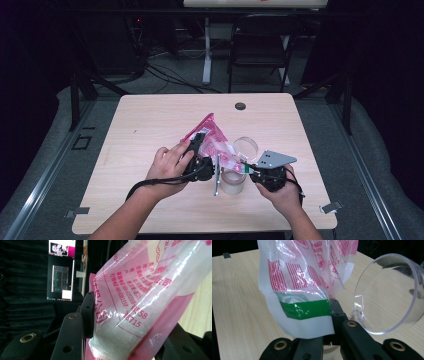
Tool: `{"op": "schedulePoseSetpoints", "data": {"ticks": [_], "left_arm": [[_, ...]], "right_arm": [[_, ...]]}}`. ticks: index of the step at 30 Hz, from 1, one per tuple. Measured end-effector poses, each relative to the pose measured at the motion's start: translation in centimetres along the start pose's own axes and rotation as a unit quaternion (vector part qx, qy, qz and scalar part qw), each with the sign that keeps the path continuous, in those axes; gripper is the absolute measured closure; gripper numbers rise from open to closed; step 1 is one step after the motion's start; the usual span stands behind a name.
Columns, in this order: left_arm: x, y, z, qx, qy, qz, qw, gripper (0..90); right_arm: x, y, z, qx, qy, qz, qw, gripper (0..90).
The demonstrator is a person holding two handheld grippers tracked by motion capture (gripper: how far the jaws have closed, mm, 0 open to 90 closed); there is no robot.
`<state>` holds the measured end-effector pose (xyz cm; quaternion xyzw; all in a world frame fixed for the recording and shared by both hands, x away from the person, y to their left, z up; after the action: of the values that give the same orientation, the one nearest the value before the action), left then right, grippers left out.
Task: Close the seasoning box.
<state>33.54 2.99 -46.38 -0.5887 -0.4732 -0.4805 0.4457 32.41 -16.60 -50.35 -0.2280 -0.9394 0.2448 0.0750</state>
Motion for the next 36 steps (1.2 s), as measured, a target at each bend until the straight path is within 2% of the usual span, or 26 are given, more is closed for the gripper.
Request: {"op": "schedulePoseSetpoints", "data": {"ticks": [36], "left_arm": [[-0.53, -0.06, 0.18, 0.006, -0.008, 0.006, 0.9999, 60.3]], "right_arm": [[0.0, -0.2, -0.13, -0.002, -0.004, 0.006, 1.0, 90.0]]}}
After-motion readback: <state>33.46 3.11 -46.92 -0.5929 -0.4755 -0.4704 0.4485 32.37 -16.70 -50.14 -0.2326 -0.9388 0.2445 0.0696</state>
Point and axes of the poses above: each handheld gripper's, and its own axes: y roughly forward along the jaws, z roughly out of its underside, x roughly to its left, the point moved 4 cm from there along y, roughly forward along the jaws, and after that the axes turned 12 degrees about -z, right-handed, at the moved point
